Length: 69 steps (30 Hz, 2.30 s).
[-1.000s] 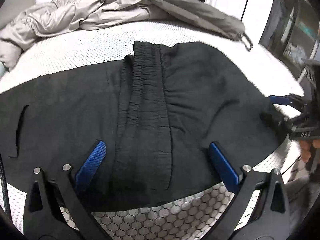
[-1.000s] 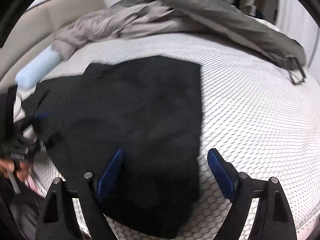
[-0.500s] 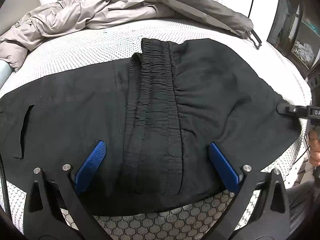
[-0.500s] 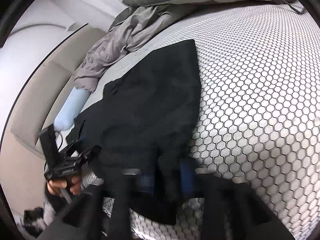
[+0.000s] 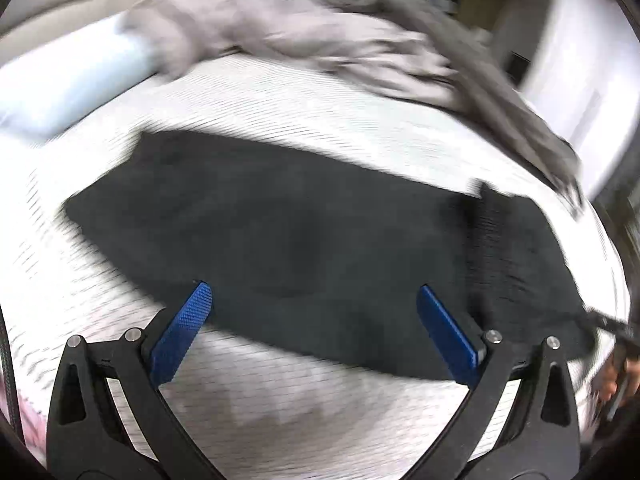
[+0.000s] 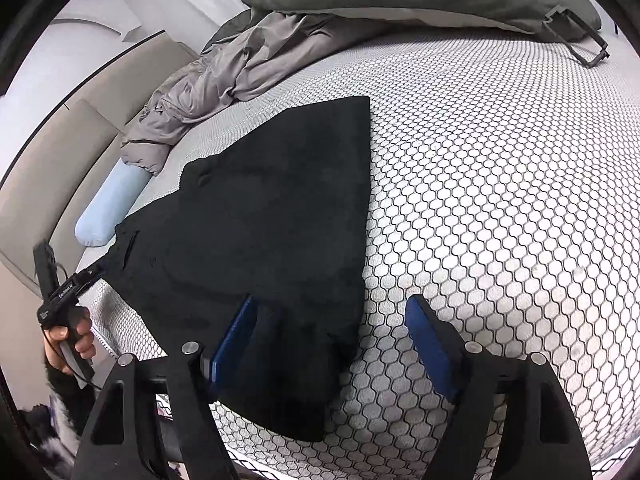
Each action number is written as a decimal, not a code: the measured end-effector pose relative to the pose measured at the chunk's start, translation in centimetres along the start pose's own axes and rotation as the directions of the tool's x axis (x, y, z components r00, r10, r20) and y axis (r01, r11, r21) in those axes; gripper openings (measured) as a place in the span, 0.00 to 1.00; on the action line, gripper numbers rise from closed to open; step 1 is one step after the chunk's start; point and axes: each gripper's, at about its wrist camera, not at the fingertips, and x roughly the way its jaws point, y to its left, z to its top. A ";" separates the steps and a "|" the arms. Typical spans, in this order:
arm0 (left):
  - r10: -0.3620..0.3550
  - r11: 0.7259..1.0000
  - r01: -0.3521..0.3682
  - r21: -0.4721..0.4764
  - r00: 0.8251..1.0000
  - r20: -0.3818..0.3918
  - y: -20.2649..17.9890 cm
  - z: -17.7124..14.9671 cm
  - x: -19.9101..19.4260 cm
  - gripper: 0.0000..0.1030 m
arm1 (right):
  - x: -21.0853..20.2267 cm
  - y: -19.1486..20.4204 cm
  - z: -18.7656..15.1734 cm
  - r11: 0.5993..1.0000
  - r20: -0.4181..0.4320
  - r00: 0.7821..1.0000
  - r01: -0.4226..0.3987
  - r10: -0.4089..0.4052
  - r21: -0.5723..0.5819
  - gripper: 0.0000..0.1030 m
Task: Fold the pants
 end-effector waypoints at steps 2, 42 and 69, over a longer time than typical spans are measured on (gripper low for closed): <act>0.031 0.994 -0.034 -0.104 0.999 -0.031 3.2 -0.2 0.0 0.98 | 0.7 0.0 -0.2 1.000 -0.014 1.000 0.010 -0.010 0.004 0.77; -0.486 0.750 0.496 0.437 0.862 -0.145 -29.9 -3.7 3.7 0.81 | -4.9 -2.9 -0.2 0.995 0.115 0.990 -0.084 0.078 0.056 0.67; -0.175 0.964 0.207 0.167 0.967 -0.186 -12.7 0.2 8.9 0.74 | -2.0 -1.3 -1.4 0.994 0.031 0.995 -0.092 0.090 0.063 0.64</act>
